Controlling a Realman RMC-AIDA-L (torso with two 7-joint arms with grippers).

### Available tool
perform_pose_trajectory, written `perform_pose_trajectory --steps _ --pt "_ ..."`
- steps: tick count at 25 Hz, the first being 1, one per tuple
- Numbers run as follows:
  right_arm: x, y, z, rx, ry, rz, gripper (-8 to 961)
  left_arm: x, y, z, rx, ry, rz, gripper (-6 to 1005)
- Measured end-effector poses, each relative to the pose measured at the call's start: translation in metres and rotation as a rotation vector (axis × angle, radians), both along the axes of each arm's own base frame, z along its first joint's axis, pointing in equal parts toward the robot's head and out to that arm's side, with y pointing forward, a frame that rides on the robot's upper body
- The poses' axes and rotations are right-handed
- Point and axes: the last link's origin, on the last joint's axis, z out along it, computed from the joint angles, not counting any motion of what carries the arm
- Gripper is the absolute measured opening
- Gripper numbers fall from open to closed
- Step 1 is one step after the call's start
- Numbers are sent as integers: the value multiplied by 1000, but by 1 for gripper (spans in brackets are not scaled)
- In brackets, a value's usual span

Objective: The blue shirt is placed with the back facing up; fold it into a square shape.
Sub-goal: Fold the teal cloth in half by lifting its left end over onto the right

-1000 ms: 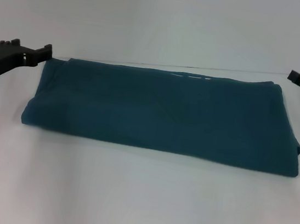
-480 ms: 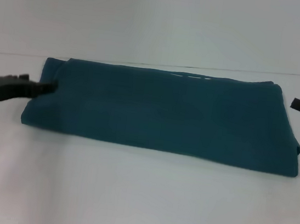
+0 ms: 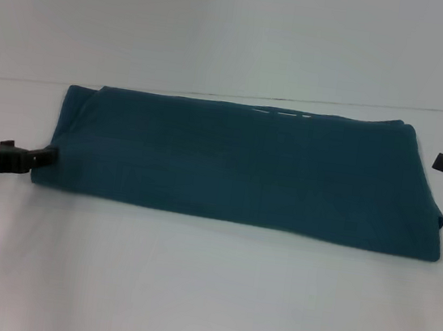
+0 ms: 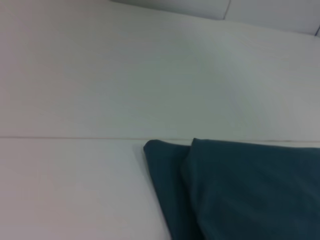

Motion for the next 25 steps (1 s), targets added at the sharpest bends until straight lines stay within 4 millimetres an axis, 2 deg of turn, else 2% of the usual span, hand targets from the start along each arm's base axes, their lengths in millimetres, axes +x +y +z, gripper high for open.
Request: perform_pose_trajectory --steps 25 --pt "0 3 -3 6 10 -18 801 12 0 -17 -106 79 -64 703"
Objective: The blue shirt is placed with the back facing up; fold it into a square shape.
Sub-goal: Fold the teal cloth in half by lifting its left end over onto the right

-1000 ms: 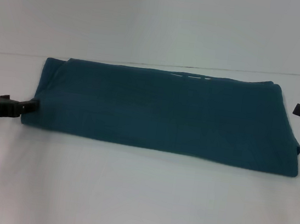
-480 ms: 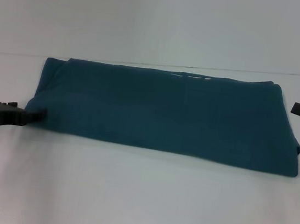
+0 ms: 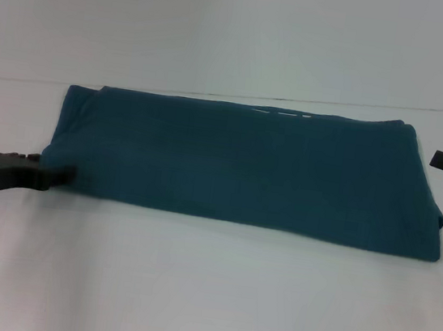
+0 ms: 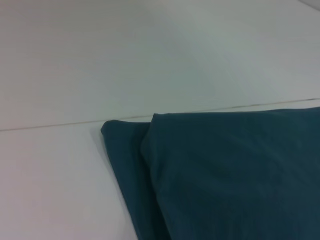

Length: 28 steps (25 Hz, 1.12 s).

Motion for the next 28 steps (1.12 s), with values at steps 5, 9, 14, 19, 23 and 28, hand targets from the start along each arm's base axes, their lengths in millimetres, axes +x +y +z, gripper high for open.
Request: perform_pose_trajectory --steps 5,9,14,19,23,28 --pt "1 -1 0 1 0 -2 774 0 1 1 4 8 1 669" --pt "1 -1 0 2 -1 -4 733 0 1 1 4 9 0 593" --pt "4 -2 -2 -9 -19 -16 727 -1 1 1 -4 25 3 499" --pt "11 -1 -7 -48 -60 -68 727 -1 1 1 -6 25 3 199" --pt "13 -1 -10 -83 -78 -95 727 0 1 3 -1 26 -1 27" --pt "14 -1 -13 -115 -99 -115 728 0 1 4 -3 23 -1 19"
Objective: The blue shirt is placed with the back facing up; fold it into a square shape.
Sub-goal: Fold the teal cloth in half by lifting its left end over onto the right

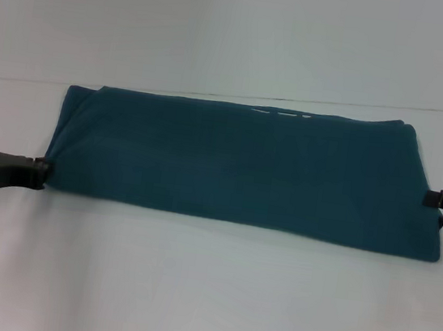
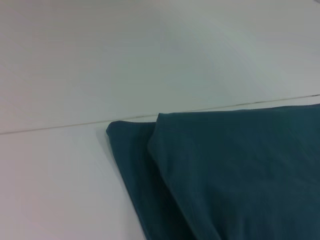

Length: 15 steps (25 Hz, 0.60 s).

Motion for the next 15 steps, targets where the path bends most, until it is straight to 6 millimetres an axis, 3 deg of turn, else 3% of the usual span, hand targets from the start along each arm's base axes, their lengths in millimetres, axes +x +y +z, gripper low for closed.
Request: perform_pose_trajectory --steps 15 --pt "14 -10 -11 -48 -30 -69 728 3 3 3 3 5 -12 24"
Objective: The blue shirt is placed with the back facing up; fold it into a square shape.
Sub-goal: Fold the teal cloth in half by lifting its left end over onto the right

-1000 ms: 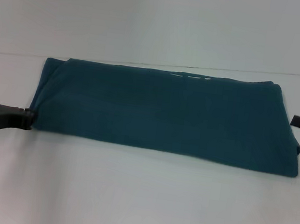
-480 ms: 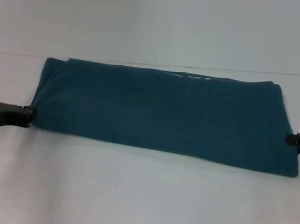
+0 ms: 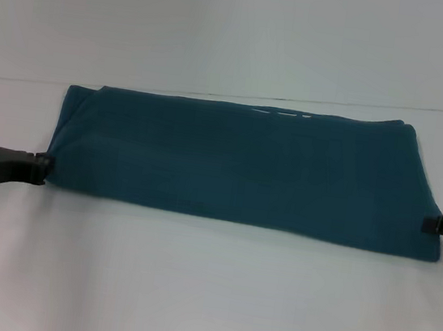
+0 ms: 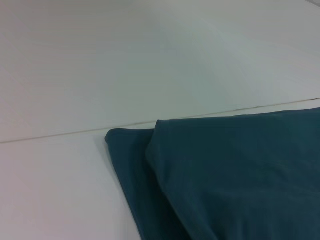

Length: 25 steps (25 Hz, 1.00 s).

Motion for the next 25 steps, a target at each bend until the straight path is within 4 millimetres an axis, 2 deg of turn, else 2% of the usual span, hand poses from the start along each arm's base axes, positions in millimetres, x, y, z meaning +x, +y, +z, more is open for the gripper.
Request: perform_pose_trajectory --steps 17,20,25 --pt "-1 8 -13 11 -20 -15 728 1 2 2 6 3 -3 30" --pt "-3 10 -18 4 -14 -15 653 1 3 3 8 4 -3 31" --pt "-6 12 -19 3 -12 -9 406 2 3 3 9 4 -5 33"
